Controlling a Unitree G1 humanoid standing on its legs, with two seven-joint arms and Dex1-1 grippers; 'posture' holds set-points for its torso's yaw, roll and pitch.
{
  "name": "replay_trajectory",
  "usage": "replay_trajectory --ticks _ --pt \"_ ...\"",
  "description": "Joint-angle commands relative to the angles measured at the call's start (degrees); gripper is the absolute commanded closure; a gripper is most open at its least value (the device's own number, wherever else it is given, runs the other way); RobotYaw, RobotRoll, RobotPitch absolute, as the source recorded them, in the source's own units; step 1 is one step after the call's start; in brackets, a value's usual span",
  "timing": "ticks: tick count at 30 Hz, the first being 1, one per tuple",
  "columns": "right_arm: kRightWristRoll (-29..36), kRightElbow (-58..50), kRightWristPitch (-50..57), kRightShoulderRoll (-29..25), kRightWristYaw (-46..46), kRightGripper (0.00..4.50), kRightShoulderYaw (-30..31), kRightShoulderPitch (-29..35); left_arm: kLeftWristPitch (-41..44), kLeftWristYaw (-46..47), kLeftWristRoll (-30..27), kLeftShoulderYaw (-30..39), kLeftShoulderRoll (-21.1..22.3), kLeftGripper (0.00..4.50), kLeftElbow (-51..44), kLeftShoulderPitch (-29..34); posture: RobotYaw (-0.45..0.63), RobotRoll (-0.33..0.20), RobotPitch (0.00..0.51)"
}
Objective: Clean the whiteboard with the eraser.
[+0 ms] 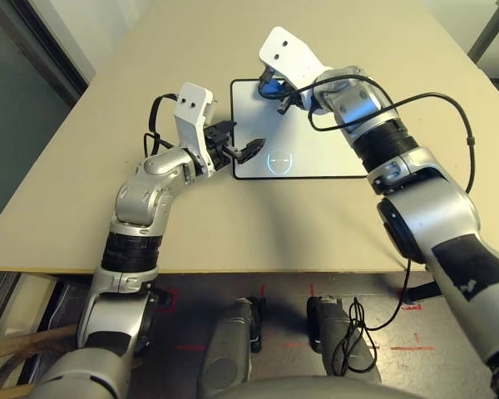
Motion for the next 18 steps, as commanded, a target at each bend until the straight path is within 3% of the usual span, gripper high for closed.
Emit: replay_trajectory --ticks 1,10,18 --pt "-0.2 -0.6 0.5 1.2 1.7 3.91 1.2 3.1 -0.3 0.0 0.4 -0.4 0.0 0.0 0.9 0.2 0.09 0.0 0.174" --pt "-0.8 -4.1 2.4 1.1 3.5 3.91 2.3 6.0 -0.1 0.2 0.3 -0.3 0.1 0.0 0.4 0.5 0.09 0.0 0.176" --pt "-0.6 0.8 -0.7 0.1 -0.2 3.91 0.0 2.3 -0.2 0.2 0.4 -0.4 0.0 0.0 0.6 0.1 0.09 0.0 0.174"
